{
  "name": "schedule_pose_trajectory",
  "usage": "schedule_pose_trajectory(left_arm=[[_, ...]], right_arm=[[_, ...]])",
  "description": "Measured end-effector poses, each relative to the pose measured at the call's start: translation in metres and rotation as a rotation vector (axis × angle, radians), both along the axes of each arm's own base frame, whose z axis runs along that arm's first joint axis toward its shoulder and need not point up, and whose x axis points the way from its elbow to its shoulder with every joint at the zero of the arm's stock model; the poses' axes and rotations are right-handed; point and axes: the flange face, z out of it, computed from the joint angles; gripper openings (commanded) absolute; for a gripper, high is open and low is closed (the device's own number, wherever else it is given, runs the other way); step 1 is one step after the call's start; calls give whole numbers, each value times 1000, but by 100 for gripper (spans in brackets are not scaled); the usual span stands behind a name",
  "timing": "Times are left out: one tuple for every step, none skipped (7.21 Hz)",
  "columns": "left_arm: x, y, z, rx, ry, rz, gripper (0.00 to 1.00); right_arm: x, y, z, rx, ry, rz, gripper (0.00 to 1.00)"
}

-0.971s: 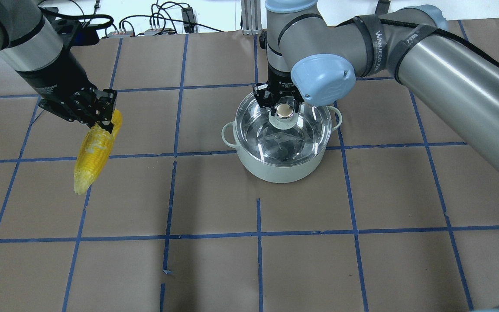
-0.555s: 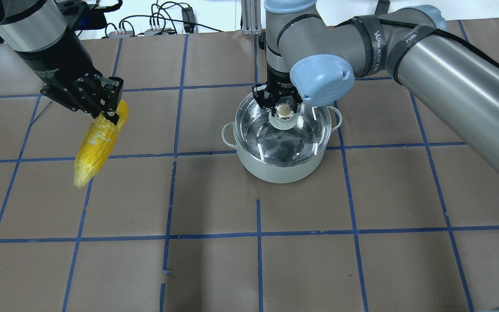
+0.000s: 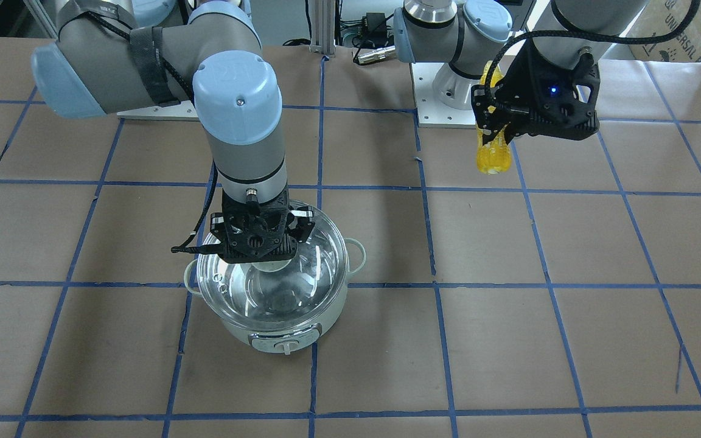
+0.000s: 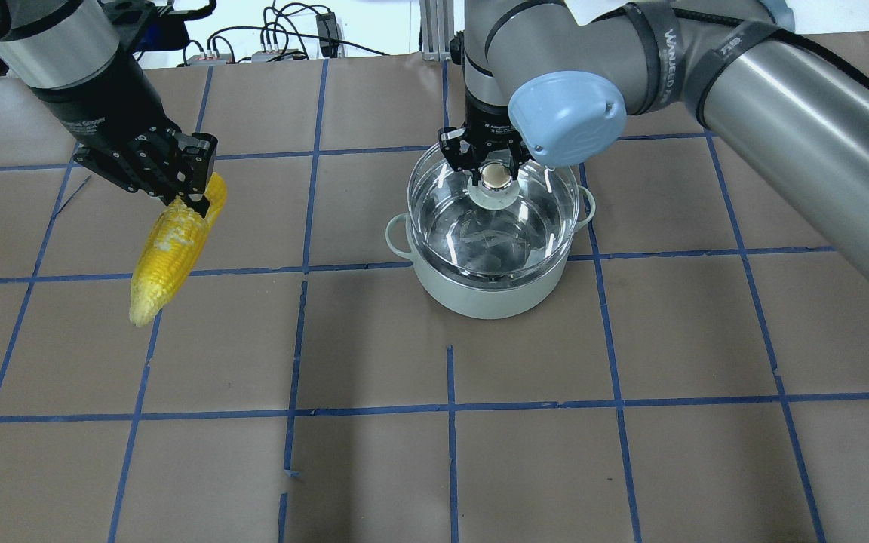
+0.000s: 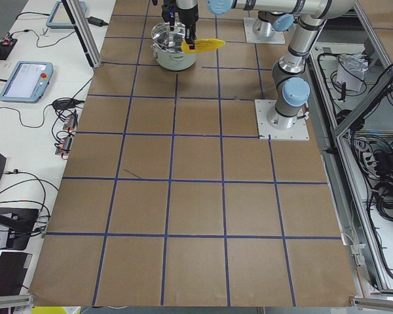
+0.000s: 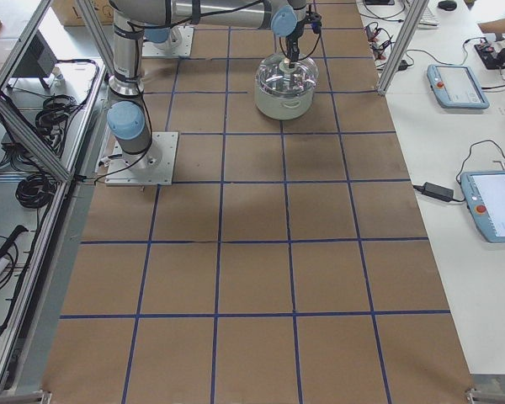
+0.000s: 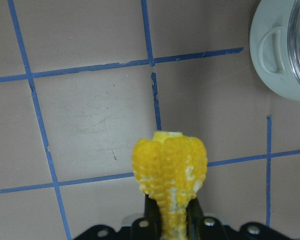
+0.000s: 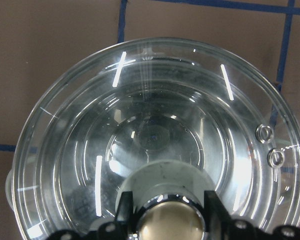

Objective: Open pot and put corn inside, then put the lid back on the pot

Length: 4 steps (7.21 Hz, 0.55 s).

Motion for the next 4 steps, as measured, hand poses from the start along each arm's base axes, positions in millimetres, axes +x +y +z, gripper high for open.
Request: schedule_pose_trajectory(left_arm=[[0, -1, -1, 1, 4, -3, 2], [-1, -2, -2, 1, 8, -5, 2], [-1, -3, -2, -1, 12, -5, 2], [-1, -4, -2, -2, 16, -5, 2]], right_arm=[[-4, -5, 18, -1, 1, -6, 26], [-17, -14, 39, 9, 5, -10, 24], [-40, -22, 62, 28, 10, -6, 24], [-71, -25, 86, 46, 14, -3, 24]])
